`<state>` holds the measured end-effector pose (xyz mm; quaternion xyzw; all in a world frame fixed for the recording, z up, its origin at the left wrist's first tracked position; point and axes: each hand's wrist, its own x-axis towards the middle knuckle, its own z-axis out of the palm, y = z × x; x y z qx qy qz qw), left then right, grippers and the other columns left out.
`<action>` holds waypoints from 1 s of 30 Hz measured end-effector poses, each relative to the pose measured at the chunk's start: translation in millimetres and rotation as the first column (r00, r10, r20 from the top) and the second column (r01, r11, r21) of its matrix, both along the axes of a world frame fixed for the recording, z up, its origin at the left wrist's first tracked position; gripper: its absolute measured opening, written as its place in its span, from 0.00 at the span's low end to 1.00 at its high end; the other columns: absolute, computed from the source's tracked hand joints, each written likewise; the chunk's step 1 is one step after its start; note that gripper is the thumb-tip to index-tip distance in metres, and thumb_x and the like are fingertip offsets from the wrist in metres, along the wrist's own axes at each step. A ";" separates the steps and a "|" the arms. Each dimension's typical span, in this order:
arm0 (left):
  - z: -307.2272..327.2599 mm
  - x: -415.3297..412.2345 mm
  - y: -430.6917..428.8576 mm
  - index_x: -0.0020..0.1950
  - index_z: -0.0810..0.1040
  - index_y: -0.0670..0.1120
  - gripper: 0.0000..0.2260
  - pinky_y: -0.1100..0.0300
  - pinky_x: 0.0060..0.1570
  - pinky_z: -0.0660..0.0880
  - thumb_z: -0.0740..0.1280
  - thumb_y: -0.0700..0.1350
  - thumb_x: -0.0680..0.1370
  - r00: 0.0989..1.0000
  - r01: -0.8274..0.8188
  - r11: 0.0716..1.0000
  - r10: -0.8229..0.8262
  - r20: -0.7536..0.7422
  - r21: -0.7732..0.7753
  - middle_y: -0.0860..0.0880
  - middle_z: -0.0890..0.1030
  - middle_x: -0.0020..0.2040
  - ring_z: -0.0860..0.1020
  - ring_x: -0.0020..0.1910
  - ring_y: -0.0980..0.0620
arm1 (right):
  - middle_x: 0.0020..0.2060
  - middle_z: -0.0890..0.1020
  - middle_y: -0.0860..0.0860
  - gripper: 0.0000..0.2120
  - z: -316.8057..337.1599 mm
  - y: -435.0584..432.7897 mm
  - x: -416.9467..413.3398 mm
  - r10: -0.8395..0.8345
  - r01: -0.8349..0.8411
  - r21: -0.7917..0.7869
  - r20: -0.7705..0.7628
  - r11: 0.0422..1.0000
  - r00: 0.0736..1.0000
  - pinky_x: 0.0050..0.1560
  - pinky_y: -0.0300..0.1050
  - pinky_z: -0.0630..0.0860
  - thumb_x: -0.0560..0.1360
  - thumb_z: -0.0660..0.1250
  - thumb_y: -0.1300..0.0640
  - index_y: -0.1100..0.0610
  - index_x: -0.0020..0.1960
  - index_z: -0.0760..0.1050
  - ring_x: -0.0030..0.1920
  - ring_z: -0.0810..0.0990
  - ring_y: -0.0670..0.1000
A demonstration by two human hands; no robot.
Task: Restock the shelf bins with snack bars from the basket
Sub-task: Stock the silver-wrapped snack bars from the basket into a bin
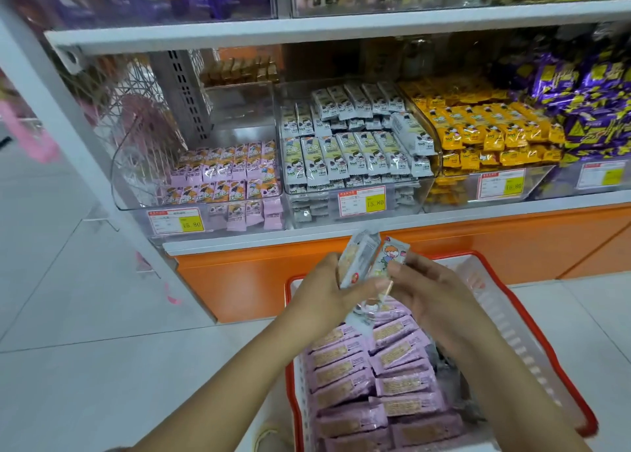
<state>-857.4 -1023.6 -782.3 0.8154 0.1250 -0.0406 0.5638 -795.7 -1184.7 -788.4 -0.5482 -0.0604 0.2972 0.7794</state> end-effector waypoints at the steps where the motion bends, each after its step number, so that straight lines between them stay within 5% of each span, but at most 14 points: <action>1: 1.6 0.3 2.4 0.53 0.73 0.49 0.22 0.57 0.38 0.75 0.72 0.62 0.69 0.999 -0.050 0.997 0.049 -0.019 -0.051 0.54 0.80 0.41 0.78 0.36 0.57 | 0.50 0.83 0.62 0.19 1.0 -0.6 2.0 -0.027 0.027 0.006 -0.007 1.000 1.000 0.44 0.41 0.80 0.65 0.73 0.58 0.67 0.51 0.77 0.47 0.84 0.55; 4: 8.1 1.7 10.8 0.54 0.76 0.45 0.15 0.60 0.41 0.73 0.71 0.53 0.73 0.987 -0.144 0.933 0.111 -0.116 -0.329 0.53 0.82 0.39 0.80 0.37 0.57 | 0.39 0.84 0.55 0.04 12.2 -3.7 7.5 -0.088 0.090 0.038 -0.062 0.995 0.994 0.36 0.39 0.80 0.66 0.70 0.61 0.58 0.41 0.81 0.36 0.83 0.50; 7: 14.8 0.8 17.8 0.55 0.79 0.45 0.13 0.62 0.46 0.78 0.68 0.50 0.74 0.979 -0.153 0.830 0.054 -0.195 -0.537 0.45 0.83 0.50 0.81 0.47 0.50 | 0.35 0.83 0.53 0.04 19.9 -7.1 14.0 -0.096 0.098 0.035 -0.054 0.995 0.994 0.35 0.39 0.80 0.67 0.69 0.61 0.56 0.36 0.83 0.34 0.81 0.49; 11: 21.3 2.4 18.2 0.56 0.79 0.36 0.19 0.57 0.47 0.80 0.68 0.49 0.72 0.976 -0.165 0.620 -0.010 -0.217 -0.767 0.41 0.82 0.46 0.81 0.42 0.49 | 0.33 0.82 0.49 0.06 31.4 -5.0 17.1 -0.071 0.071 -0.014 0.026 0.997 0.997 0.34 0.37 0.78 0.73 0.66 0.63 0.56 0.41 0.81 0.34 0.81 0.46; 15: 23.2 6.0 17.2 0.50 0.78 0.41 0.10 0.61 0.31 0.76 0.69 0.43 0.71 0.985 -0.139 0.554 -0.010 -0.174 -0.821 0.46 0.79 0.37 0.78 0.32 0.52 | 0.41 0.82 0.49 0.06 33.3 6.9 19.8 -0.121 0.135 -0.097 0.135 0.986 0.983 0.38 0.36 0.76 0.74 0.68 0.60 0.58 0.51 0.79 0.39 0.81 0.44; 18: 32.6 8.7 15.7 0.47 0.76 0.42 0.02 0.64 0.26 0.75 0.65 0.38 0.75 0.987 -0.155 0.538 0.040 -0.158 -0.829 0.48 0.79 0.33 0.77 0.27 0.54 | 0.40 0.79 0.49 0.08 35.6 21.8 23.5 -0.166 0.199 -0.132 0.221 0.971 0.961 0.38 0.37 0.75 0.73 0.71 0.58 0.59 0.48 0.74 0.39 0.78 0.46; 21: 31.5 12.2 21.4 0.51 0.77 0.44 0.12 0.64 0.33 0.75 0.70 0.41 0.69 0.989 -0.148 0.620 0.080 -0.125 -0.770 0.48 0.78 0.40 0.72 0.34 0.54 | 0.38 0.80 0.49 0.09 38.0 36.6 25.0 -0.155 0.217 -0.165 0.324 0.962 0.933 0.42 0.41 0.72 0.73 0.72 0.55 0.58 0.44 0.73 0.38 0.78 0.45; 25: 39.6 12.7 27.0 0.57 0.77 0.44 0.17 0.63 0.33 0.78 0.69 0.42 0.69 0.989 -0.146 0.677 0.120 -0.088 -0.721 0.52 0.80 0.36 0.77 0.31 0.56 | 0.45 0.82 0.50 0.08 44.8 49.7 31.5 -0.119 0.209 -0.196 0.390 0.958 0.913 0.46 0.38 0.72 0.73 0.71 0.54 0.57 0.48 0.76 0.47 0.80 0.46; 28: 47.7 13.2 33.2 0.62 0.75 0.44 0.19 0.49 0.50 0.80 0.67 0.43 0.71 0.992 -0.107 0.637 0.119 -0.040 -0.764 0.48 0.84 0.48 0.83 0.45 0.47 | 0.50 0.80 0.42 0.14 47.4 53.3 34.6 0.072 0.064 -0.298 0.423 0.953 0.903 0.45 0.36 0.74 0.71 0.73 0.51 0.47 0.55 0.75 0.49 0.80 0.40; 30: 55.0 12.9 38.6 0.63 0.75 0.44 0.19 0.46 0.52 0.79 0.67 0.42 0.72 0.990 -0.114 0.641 0.138 -0.032 -0.759 0.44 0.83 0.54 0.81 0.52 0.43 | 0.49 0.77 0.35 0.18 50.8 53.5 34.4 0.161 -0.010 -0.348 0.407 0.938 0.899 0.38 0.31 0.75 0.72 0.73 0.53 0.40 0.56 0.72 0.45 0.79 0.36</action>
